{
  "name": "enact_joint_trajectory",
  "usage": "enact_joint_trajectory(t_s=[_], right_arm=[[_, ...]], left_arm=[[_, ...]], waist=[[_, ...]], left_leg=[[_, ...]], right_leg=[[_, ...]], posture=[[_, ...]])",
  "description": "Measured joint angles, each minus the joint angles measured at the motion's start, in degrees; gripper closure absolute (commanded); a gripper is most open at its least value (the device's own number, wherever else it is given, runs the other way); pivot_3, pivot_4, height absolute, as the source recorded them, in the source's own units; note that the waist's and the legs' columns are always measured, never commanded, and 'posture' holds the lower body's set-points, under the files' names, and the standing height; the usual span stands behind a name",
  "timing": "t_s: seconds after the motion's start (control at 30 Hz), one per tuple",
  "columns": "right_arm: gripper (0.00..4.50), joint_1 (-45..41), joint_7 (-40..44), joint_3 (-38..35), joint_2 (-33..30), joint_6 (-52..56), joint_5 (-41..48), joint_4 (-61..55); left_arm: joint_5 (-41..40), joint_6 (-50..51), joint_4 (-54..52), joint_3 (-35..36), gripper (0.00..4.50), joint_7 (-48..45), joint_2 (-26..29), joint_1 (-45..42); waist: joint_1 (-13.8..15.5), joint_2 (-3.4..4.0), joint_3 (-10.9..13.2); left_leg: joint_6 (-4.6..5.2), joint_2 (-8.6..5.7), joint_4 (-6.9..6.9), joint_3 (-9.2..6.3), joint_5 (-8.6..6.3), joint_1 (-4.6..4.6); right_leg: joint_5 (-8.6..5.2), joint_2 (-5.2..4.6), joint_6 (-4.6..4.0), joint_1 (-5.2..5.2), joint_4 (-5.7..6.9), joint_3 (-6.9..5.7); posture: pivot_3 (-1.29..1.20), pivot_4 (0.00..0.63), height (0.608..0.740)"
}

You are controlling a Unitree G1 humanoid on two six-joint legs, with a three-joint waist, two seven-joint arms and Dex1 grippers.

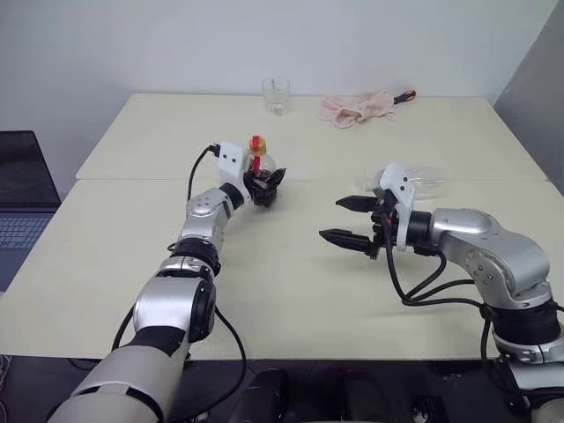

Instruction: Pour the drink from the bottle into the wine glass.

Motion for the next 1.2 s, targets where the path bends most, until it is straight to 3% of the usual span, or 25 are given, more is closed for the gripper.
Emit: enact_joint_trajectory(t_s=[0.1,0.27,0.37,0.53,0.63,0.73,1.2], right_arm=[[0.0,0.0,-0.5,0.0,-0.1,0.4,0.2,-0.3],[0.0,-0.1,-2.0,-1.4,0.2,0.6,1.2,-1.0],[0.0,-1.9,-6.2,-3.5,3.3,-1.4,0.8,-0.9],[0.0,-5.0,-17.2,-6.7,9.0,1.0,-0.4,-2.9],[0.0,-4.9,-23.2,-5.4,13.8,4.8,-0.8,-4.6],[0.0,-4.9,-29.6,-4.2,20.0,9.3,-0.7,-7.5],[0.0,-4.9,-41.2,-2.8,29.1,16.8,-3.0,-12.1]], left_arm=[[0.5,-0.6,1.3,0.2,1.77,1.1,0.0,-0.5],[0.9,-1.6,2.0,0.8,1.9,1.5,0.2,-0.4],[0.4,-1.7,0.2,1.2,1.9,-3.4,1.3,1.1],[-5.4,11.3,-27.0,-2.8,1.92,-18.5,1.5,14.7],[-7.1,21.1,-43.3,-6.3,1.92,-21.4,3.7,21.3],[-6.9,26.6,-50.9,-8.8,1.92,-20.9,4.6,22.0],[-3.9,28.4,-52.0,-12.8,1.93,-17.8,3.1,19.9]], waist=[[0.0,-0.01,0.0],[-0.1,-0.02,0.0],[-0.3,-0.01,0.0],[-0.4,-0.01,0.0],[-0.4,0.0,0.0],[-0.2,0.02,0.0],[-0.2,0.06,-0.1]], left_leg=[[0.0,0.0,0.03,0.01,0.0,0.0],[0.0,0.0,0.04,0.01,0.0,-0.01],[0.0,0.01,0.03,0.04,0.0,-0.01],[-0.01,0.04,0.04,0.01,0.01,-0.08],[-0.02,0.05,0.1,0.01,0.01,-0.08],[-0.06,0.07,0.17,-0.03,0.04,-0.07],[-0.06,0.06,0.22,-0.02,0.03,-0.06]], right_leg=[[0.0,0.0,0.0,0.0,0.01,0.01],[0.0,0.01,0.0,-0.01,0.03,0.02],[0.0,0.02,0.0,-0.08,0.11,0.07],[0.0,0.07,-0.01,-0.13,0.06,0.16],[0.0,0.08,-0.02,-0.17,0.21,0.22],[-0.02,0.13,-0.05,-0.23,0.44,0.24],[-0.02,0.16,-0.05,-0.22,0.45,0.25]], posture=[[0.0,0.15,0.74],[0.0,0.15,0.74],[0.0,0.15,0.74],[0.0,0.15,0.74],[0.0,0.15,0.74],[0.0,0.15,0.74],[0.0,0.15,0.74]])
